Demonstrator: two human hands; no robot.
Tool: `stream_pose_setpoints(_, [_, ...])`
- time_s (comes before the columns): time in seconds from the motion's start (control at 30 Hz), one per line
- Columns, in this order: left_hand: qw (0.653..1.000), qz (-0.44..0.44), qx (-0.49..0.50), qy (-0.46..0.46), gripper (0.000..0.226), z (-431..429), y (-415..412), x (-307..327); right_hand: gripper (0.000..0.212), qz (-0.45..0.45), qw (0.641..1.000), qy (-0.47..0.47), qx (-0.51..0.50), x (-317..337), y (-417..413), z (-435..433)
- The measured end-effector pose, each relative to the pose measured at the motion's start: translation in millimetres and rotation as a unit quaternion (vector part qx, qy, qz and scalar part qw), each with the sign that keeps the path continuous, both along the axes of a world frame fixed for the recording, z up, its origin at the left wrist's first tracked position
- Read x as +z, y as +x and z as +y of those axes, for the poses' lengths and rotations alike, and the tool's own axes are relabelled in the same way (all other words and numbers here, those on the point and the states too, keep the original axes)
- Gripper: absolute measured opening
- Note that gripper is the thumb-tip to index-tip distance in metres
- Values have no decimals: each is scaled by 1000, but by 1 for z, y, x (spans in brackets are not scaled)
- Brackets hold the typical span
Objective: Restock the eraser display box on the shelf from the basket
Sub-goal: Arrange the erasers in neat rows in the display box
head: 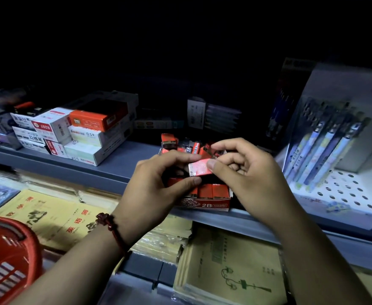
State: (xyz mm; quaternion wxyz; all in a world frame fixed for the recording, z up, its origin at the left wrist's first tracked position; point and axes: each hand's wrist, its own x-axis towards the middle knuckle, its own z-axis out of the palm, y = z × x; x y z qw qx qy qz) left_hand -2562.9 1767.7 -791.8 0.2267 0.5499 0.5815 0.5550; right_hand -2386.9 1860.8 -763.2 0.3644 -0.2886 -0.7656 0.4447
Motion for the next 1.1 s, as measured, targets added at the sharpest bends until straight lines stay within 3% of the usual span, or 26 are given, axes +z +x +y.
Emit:
stream_pose_setpoints(0.17, [1000, -23, -3, 1, 38, 0, -2, -2, 23, -6, 999, -25, 34, 0, 3, -1])
stream_pose_setpoints(0.47, [992, 120, 20, 12, 29, -4, -4, 0, 26, 85, 994, -13, -68, -1, 6, 2])
stream_pose_setpoints(0.8, [974, 226, 21, 5, 61, -11, -3, 2, 12, -30, 999, 22, -37, -11, 3, 2])
stream_pose_setpoints(0.93, [961, 275, 5, 9, 47, -9, -5, 2, 10, -64, 995, 66, -48, -11, 3, -1])
stream_pose_setpoints(1.1, [965, 262, 3, 15, 40, -8, -6, 1, 14, -71, 995, 62, -41, -11, 4, 1])
